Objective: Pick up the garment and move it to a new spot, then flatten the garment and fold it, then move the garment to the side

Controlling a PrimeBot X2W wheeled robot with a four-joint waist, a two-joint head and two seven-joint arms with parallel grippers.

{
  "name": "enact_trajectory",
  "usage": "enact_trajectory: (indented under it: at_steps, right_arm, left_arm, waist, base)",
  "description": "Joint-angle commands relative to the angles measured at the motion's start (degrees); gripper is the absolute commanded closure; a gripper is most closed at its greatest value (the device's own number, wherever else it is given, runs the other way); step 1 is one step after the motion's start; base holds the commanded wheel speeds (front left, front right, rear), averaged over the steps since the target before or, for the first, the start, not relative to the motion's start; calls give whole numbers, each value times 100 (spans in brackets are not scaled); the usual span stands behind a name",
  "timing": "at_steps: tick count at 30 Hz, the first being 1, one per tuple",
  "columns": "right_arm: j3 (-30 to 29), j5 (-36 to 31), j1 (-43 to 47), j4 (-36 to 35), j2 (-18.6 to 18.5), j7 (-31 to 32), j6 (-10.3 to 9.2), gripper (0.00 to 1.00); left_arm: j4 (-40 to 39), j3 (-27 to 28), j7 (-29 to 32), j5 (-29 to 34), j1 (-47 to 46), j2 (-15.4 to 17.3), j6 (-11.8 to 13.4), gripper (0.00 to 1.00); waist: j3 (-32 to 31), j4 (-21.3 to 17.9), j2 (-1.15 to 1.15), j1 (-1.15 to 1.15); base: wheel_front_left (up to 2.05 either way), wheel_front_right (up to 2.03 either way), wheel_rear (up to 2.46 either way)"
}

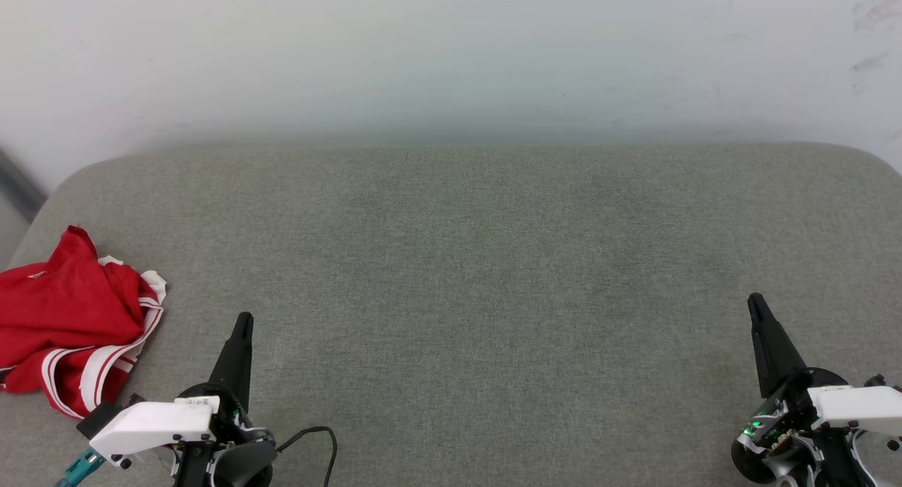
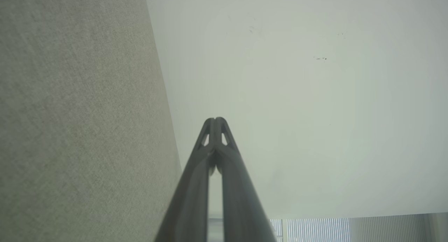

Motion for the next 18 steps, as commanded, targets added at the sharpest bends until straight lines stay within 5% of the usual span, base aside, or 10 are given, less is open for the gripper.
enact_trajectory:
  at_steps: [1,18]
  right_arm:
    - [1,21,-67,2,17,2,-2,100]
    - [1,21,-67,2,17,2,-2,100]
  left_arm:
    - [-5,7,-6,5,-47,-11,-17,100]
    - [-5,7,-6,5,-47,-11,-17,100]
  waist:
    - [0,0,0,0]
    - [0,0,0,0]
  base:
    - [0,0,0]
    - [0,0,0]
